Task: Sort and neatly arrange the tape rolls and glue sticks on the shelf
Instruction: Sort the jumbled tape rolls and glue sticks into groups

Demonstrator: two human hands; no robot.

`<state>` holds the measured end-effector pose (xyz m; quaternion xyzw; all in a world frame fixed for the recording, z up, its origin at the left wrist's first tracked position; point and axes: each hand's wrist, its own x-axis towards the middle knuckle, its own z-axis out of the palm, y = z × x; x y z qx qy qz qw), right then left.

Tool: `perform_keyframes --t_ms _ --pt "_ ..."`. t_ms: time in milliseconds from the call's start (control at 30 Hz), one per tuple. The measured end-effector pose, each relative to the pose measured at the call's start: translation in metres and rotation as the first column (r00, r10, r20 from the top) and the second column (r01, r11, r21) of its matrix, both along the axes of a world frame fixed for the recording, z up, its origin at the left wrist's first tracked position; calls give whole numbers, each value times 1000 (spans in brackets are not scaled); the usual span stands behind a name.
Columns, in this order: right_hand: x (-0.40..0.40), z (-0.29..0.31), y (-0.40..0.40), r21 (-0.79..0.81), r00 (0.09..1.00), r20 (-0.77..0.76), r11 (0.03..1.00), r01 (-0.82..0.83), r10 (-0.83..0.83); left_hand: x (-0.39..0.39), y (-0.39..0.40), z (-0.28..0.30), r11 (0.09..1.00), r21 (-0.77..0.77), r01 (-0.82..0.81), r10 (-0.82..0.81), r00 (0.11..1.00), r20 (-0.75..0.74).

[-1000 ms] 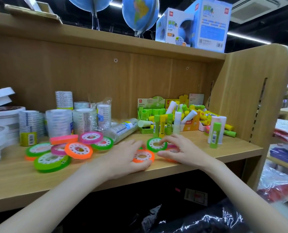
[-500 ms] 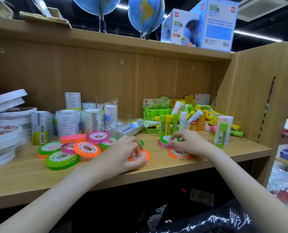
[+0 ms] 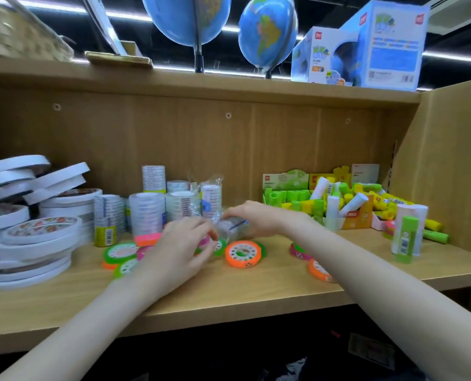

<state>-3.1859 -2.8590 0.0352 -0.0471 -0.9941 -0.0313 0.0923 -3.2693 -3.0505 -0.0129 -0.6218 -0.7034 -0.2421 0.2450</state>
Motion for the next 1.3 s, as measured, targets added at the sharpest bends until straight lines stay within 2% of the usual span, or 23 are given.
perform_keyframes --t_ms 133,233,300,367,500,667,767,933,1067,1233,1267,1300 --pt "-3 1 8 -11 997 -55 999 -54 53 -16 -12 5 990 73 -123 120 992 45" --pt "1 14 22 -228 976 -208 968 -108 60 -21 -10 6 985 77 -154 151 987 53" --pt "2 23 29 -452 952 -306 878 -160 15 -23 -7 4 985 66 -159 157 987 29" --pt "-1 27 35 -627 937 -338 764 -153 -89 -22 -5 2 981 31 -189 189 982 4" --pt "-14 24 44 -761 889 -304 648 -10 -343 -20 -4 1 974 -17 -226 226 974 -4" --pt "-26 32 31 -734 851 -298 674 84 -431 -17 -1 2 975 -22 -219 219 976 4" --pt "-22 39 24 -776 883 -233 626 83 -406 -17 -3 2 976 -1 -218 218 975 33" --pt "-5 44 11 -748 941 -167 660 74 -295 -18 -3 2 977 -2 -214 213 975 67" --pt "0 40 -2 -739 954 -215 674 -18 -211 -19 4 8 969 146 -201 176 970 165" --pt "12 40 10 -802 975 -154 597 -28 -162 -7 33 28 951 228 -208 186 976 114" --pt "17 42 16 -785 979 -131 620 -4 -158 -6 41 31 947 242 -210 191 977 99" --pt "19 43 24 -701 976 -118 711 49 -183 -6 48 33 943 257 -209 197 978 73"
